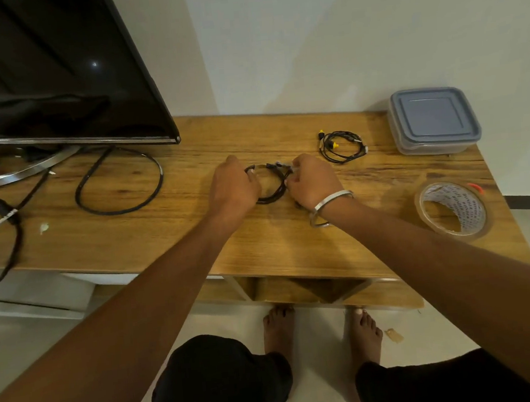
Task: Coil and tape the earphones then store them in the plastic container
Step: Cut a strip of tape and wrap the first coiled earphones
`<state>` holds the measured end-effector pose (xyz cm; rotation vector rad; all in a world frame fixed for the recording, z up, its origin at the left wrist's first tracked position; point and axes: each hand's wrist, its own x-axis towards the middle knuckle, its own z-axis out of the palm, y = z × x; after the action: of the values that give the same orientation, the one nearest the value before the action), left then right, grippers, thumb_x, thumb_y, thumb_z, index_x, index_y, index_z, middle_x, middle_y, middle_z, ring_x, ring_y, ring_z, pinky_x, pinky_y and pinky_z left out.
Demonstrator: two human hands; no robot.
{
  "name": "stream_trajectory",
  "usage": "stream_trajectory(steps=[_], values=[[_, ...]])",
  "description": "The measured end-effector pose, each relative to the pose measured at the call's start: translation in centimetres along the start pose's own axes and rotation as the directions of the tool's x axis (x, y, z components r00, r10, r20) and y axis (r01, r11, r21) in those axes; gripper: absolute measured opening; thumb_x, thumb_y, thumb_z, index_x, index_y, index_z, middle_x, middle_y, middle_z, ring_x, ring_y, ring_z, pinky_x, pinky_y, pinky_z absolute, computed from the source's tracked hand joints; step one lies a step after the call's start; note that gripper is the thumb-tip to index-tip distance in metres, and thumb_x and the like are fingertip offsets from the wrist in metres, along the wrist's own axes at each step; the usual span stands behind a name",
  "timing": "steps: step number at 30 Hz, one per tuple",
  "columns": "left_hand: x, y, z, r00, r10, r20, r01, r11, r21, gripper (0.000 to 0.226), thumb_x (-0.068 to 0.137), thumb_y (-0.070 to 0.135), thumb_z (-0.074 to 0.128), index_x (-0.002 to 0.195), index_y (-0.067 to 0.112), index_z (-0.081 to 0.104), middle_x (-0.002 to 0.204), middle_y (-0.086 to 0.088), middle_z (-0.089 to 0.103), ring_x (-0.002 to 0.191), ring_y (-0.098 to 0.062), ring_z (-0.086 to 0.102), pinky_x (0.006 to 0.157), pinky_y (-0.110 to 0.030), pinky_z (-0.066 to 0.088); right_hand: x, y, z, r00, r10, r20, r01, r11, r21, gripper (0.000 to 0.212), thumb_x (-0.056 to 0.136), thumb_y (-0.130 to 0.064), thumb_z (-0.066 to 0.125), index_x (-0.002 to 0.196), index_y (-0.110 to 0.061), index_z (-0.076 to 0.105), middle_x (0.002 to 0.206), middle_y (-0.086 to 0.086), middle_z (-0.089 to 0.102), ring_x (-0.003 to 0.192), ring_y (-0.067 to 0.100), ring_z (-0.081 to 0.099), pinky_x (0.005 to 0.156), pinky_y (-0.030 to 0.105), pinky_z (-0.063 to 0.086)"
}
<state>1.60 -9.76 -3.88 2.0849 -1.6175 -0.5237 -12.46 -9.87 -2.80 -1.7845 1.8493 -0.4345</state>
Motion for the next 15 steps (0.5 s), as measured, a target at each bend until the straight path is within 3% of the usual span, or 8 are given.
stream_trajectory(steps=[5,10,12,15], values=[[-0.2,-1.1,-0.3,0.999,0.05,0.005,-0.05,0.999,0.007,0.036,0.096,0.02,0.056,0.129,0.009,0.05,0.13,-0.008,0.045,0.097,-0.011,0.044,0.079,-0.021,0.036,-0.7,1.3,0.6,0.998,-0.05,-0.025,0.049,0.998,-0.039,0.038,0.087,-0.019,0.059,0.122,-0.005,0.052,0.122,0.015,0.05,0.112,0.031,0.05,0.094,0.035,0.043],[0.3,-1.9,0.2,0.998,0.041,0.04,-0.038,0.997,-0.062,0.029,0.093,0.019,0.059,0.121,0.014,0.053,0.102,-0.011,0.065,0.081,-0.015,0.058,0.056,-0.017,0.035,-0.9,0.9,0.9,0.995,-0.098,0.011,0.097,0.995,0.028,0.038,0.086,-0.008,0.055,0.123,-0.005,0.052,0.108,0.016,0.063,0.1,0.029,0.06,0.081,0.033,0.05],[0.4,-1.7,0.2,0.999,0.022,0.05,-0.018,0.997,-0.078,0.028,0.093,0.018,0.059,0.121,0.013,0.053,0.1,-0.012,0.066,0.078,-0.017,0.059,0.052,-0.017,0.035,-0.8,0.5,0.9,0.998,-0.058,0.014,0.056,0.992,0.109,0.036,0.087,-0.006,0.054,0.123,-0.005,0.052,0.104,0.014,0.064,0.094,0.028,0.063,0.076,0.035,0.055],[0.5,-1.5,0.2,0.999,-0.003,0.046,0.007,0.996,-0.091,0.028,0.093,0.017,0.059,0.12,0.013,0.053,0.102,-0.012,0.064,0.082,-0.02,0.061,0.054,-0.021,0.038,-1.0,-0.2,0.9,0.996,0.022,0.085,-0.05,0.937,0.346,0.03,0.089,-0.002,0.054,0.119,-0.005,0.051,0.095,0.011,0.063,0.075,0.027,0.07,0.057,0.026,0.056]])
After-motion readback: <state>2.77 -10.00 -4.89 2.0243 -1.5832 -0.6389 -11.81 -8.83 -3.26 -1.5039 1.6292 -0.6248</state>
